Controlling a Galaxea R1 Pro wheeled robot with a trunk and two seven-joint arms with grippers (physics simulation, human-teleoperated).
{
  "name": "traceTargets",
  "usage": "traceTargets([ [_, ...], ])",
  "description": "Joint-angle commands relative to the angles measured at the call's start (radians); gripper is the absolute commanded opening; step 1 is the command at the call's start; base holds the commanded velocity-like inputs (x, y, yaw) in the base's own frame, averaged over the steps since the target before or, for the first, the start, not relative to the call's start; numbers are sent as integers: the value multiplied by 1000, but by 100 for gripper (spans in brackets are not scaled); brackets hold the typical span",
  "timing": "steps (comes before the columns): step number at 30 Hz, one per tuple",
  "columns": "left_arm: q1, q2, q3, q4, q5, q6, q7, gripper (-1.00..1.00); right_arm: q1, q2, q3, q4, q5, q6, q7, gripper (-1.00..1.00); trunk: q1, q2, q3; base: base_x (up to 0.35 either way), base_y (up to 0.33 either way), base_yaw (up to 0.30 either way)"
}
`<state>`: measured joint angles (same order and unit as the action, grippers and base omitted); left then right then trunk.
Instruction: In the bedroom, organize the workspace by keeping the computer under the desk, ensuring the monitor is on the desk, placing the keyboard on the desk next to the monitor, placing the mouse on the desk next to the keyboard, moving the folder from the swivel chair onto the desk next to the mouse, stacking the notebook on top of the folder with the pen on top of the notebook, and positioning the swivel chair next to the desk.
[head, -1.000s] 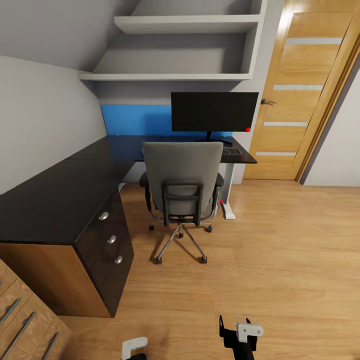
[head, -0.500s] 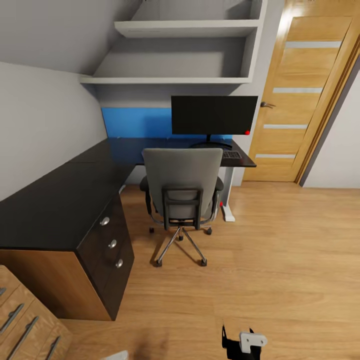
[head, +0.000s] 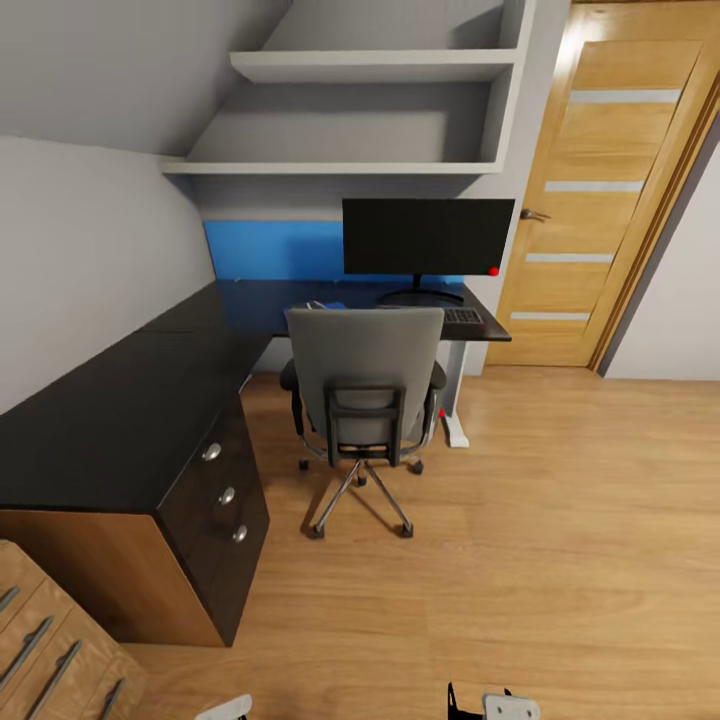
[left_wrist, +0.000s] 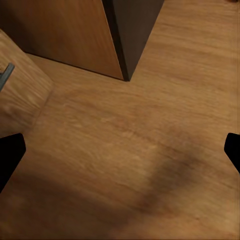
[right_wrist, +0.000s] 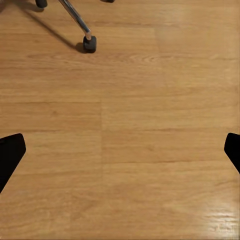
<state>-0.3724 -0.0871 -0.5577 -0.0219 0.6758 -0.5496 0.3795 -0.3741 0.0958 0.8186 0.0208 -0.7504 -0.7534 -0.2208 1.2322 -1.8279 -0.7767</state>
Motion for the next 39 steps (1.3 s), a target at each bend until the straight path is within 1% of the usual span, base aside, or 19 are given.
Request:
traceTargets([
  [1,0,0,-8,0,2,-1,7,100,0,1,8,2,2,-1,-9,100,0,0,-1,0,0,0],
  [7,2,2,-7,0,2,0,6,100,0,1,8,2,2,0,-11,100,0,0,-1,0,0,0],
  [39,3,6,-6,0,2,5,4,100,0,1,8,2,2,0,-11,100,-123,224,100,0,0,0],
])
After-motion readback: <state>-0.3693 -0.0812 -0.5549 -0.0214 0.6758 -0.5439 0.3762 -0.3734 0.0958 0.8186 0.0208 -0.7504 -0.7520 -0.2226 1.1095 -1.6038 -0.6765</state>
